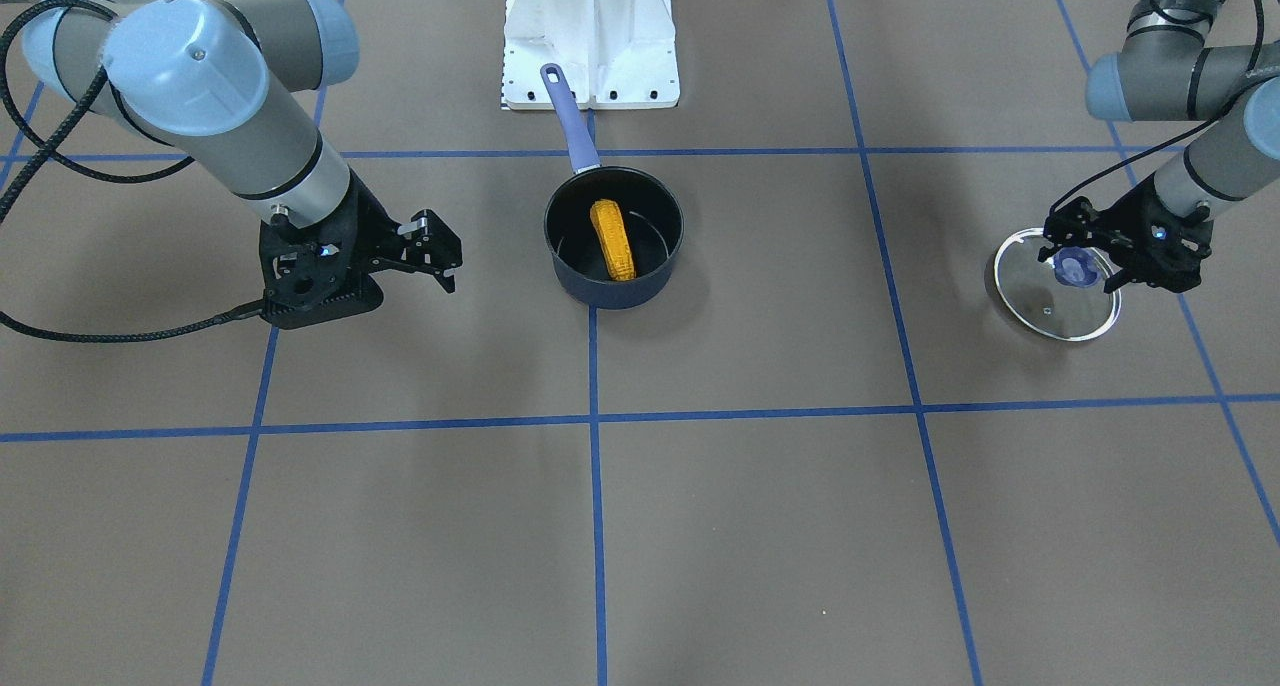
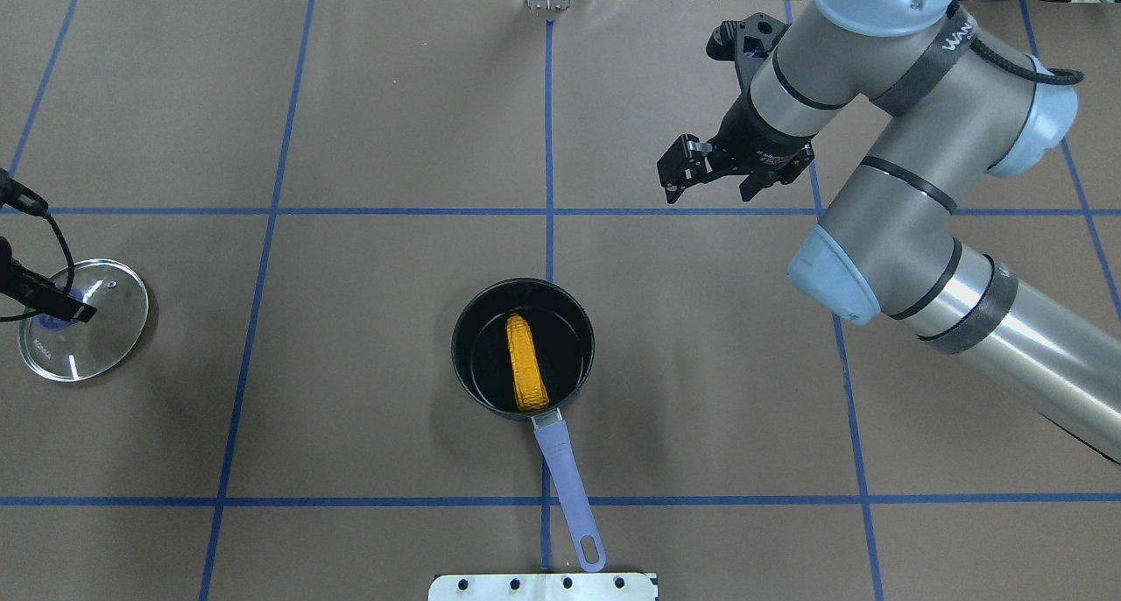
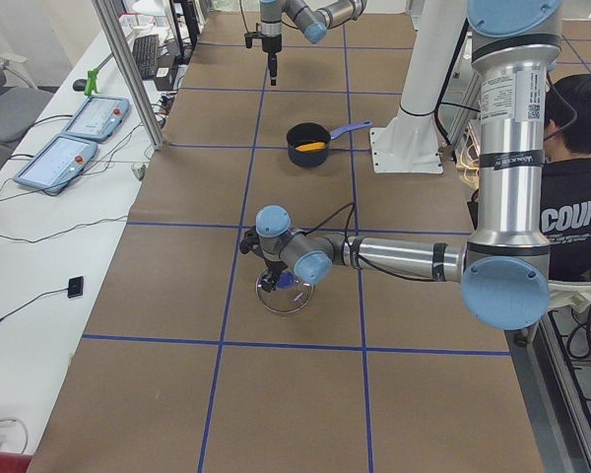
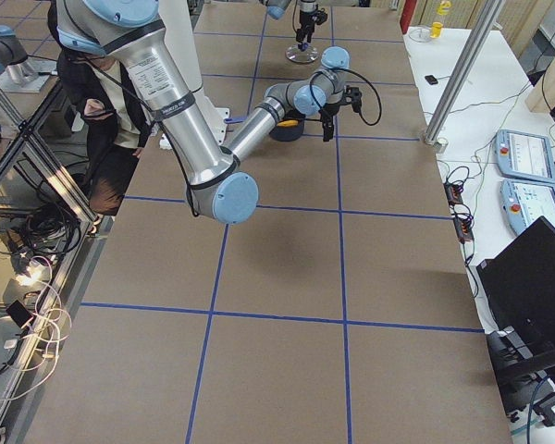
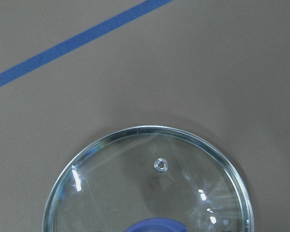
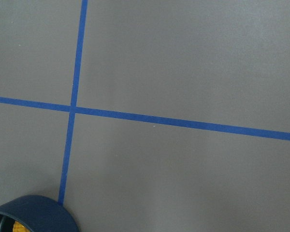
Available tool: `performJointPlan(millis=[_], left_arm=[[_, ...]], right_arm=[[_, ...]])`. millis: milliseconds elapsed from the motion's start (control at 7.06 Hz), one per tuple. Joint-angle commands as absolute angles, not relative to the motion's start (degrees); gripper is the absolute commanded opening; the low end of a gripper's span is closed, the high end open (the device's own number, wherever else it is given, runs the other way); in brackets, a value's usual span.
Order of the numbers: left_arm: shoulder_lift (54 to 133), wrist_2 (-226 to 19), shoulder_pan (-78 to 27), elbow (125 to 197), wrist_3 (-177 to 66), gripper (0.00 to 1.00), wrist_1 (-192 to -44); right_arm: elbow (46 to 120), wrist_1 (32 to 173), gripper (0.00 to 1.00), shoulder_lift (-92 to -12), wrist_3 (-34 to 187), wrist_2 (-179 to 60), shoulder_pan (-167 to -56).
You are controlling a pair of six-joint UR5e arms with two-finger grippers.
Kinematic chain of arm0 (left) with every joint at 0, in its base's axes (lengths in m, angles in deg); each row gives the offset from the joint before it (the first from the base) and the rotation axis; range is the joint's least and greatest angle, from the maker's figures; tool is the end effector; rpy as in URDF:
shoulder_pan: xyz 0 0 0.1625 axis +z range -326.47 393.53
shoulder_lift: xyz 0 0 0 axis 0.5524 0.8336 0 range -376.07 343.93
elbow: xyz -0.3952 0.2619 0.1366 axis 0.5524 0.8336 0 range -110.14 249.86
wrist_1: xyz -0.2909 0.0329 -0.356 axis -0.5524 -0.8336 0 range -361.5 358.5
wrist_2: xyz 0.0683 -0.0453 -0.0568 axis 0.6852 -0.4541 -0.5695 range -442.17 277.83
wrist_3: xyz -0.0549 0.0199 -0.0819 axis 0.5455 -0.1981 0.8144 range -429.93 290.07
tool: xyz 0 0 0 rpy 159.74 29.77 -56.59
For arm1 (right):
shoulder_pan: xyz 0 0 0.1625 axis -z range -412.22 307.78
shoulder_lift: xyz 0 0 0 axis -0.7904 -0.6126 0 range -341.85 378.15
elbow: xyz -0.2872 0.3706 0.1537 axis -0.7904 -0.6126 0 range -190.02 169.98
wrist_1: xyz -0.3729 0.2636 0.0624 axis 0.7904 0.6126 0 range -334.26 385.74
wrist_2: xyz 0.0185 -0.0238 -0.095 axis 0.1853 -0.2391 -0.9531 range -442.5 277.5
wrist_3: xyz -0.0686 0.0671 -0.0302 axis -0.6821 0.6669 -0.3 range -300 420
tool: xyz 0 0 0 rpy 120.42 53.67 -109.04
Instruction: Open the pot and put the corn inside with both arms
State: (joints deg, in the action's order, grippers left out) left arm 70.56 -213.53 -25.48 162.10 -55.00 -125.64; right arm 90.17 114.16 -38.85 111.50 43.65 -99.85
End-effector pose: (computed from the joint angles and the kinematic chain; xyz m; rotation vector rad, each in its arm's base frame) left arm 0.2192 -0.4946 0.6727 0.2354 0.8675 0.4691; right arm -0.4296 -0.5805 0.2618 0.0782 -0.9576 -0.0993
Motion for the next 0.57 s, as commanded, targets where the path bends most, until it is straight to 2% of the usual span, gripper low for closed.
performJointPlan(millis=[0,425], left_arm=[[70.7,-214.1,-27.3,162.8,-55.3,0.99,-125.8],[70.6,-221.2,-39.0,161.0,-64.7,0.99,-123.5]], right_arm=[[90.2,114.1,1.0,-39.8,110.8,43.7,-100.3],[90.2,114.2,1.0,-45.6,98.3,46.1,-107.5]])
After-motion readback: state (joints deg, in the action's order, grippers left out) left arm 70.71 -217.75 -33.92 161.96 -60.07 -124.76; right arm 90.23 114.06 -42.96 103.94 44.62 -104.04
